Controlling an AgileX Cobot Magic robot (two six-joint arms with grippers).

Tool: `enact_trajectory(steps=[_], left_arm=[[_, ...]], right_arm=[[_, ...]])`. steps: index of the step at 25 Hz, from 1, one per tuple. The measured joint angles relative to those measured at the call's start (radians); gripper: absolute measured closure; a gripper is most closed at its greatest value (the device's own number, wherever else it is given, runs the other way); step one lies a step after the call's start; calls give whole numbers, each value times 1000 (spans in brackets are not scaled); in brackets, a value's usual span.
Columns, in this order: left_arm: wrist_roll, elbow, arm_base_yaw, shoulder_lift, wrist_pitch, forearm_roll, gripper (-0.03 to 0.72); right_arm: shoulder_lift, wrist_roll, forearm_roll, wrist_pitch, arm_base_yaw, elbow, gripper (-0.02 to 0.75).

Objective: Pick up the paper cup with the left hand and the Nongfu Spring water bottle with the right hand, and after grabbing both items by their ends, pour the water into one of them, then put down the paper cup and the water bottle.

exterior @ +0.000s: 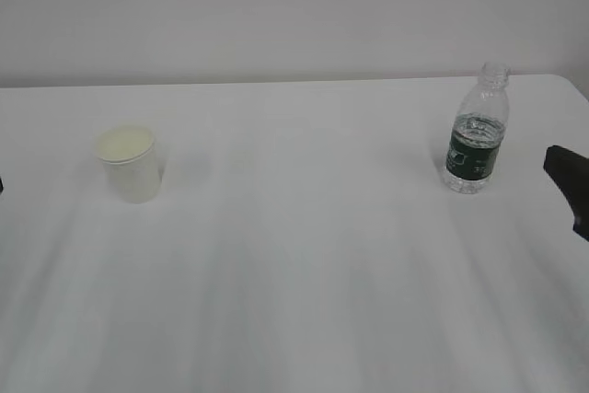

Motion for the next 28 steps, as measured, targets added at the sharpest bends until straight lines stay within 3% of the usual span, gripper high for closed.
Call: enact_trajectory(steps=[9, 22, 28], left_arm=[[-62, 94, -11, 71, -129, 20, 143], [-142, 159, -14, 163, -235, 182, 148], [-143, 159, -14, 237, -282, 197, 148]], right_arm=[[139, 16, -44, -218, 0, 90, 148], [379, 4, -44, -569, 0, 183, 148], [504, -21, -13, -600, 0, 204, 148]])
